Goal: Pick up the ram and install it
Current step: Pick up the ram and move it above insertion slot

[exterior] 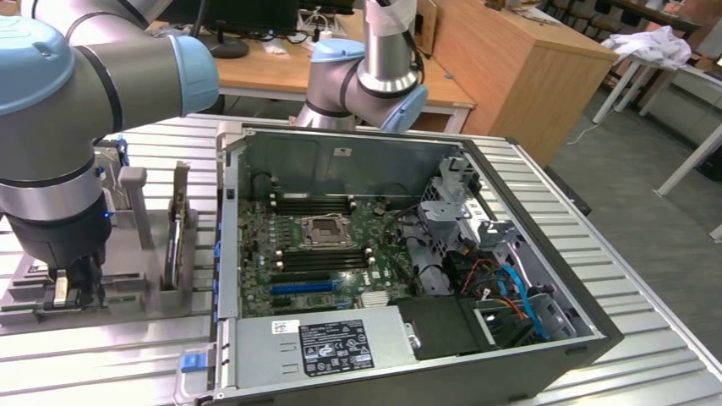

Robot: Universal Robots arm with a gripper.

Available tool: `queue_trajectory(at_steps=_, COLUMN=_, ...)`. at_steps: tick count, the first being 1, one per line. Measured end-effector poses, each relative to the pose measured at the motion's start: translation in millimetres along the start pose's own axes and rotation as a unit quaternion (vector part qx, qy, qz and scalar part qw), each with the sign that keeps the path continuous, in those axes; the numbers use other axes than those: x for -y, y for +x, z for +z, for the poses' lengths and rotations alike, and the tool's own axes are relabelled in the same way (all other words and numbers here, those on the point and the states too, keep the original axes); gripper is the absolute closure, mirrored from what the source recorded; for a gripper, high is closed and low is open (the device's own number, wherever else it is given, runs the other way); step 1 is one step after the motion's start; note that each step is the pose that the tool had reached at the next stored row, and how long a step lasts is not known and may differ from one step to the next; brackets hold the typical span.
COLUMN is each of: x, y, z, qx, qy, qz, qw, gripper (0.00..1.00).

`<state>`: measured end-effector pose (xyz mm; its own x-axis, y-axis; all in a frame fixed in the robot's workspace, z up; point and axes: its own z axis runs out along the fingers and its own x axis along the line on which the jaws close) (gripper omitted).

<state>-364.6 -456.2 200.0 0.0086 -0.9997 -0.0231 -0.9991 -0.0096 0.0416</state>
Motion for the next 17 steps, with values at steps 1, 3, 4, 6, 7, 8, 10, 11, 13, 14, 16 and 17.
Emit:
queue_trajectory(at_steps=1, x=0.0, y=0.0, z=0.0, qx=0.0, qy=0.0, qz=0.0, qw=1.0, gripper=0.88)
queue_trajectory(at_steps=3, x=0.0, y=0.0, z=0.0, qx=0.0, qy=0.0, qz=0.0, qw=1.0, gripper=0.88)
queue_trajectory(at_steps=4, x=0.0, y=0.0, z=0.0, qx=0.0, qy=0.0, qz=0.0, qw=1.0, gripper=0.88)
queue_trajectory(at_steps=6, x=0.0, y=0.0, z=0.0, qx=0.0, qy=0.0, qz=0.0, qw=1.0, gripper=0.88)
queue_trajectory(at_steps=7, x=0.0, y=0.0, z=-0.3, qx=0.0, qy=0.0001, qz=0.0, qw=1.0, gripper=0.88)
queue_trajectory(at_steps=8, x=-0.1, y=0.0, z=-1.2, qx=-0.0001, qy=-0.0001, qz=0.0, qw=1.0, gripper=0.88)
queue_trajectory(at_steps=10, x=-0.2, y=-0.1, z=-3.7, qx=0.0, qy=0.0, qz=0.0, qw=1.0, gripper=0.88)
queue_trajectory(at_steps=11, x=-0.2, y=-0.1, z=-5.3, qx=0.0, qy=0.0, qz=0.0, qw=1.0, gripper=0.88)
queue_trajectory(at_steps=13, x=-0.4, y=-0.2, z=-9.2, qx=0.0, qy=0.0, qz=0.0, qw=1.0, gripper=0.88)
queue_trajectory(at_steps=14, x=-0.5, y=-0.3, z=-11.4, qx=0.0, qy=0.0, qz=0.0, qw=1.0, gripper=0.88)
queue_trajectory(at_steps=16, x=-0.7, y=-0.4, z=-16.0, qx=0.0, qy=0.0, qz=0.0, qw=1.0, gripper=0.88)
queue_trajectory(at_steps=17, x=-0.8, y=-0.4, z=-18.5, qx=0.0001, qy=0.0, qz=0.0, qw=1.0, gripper=0.88)
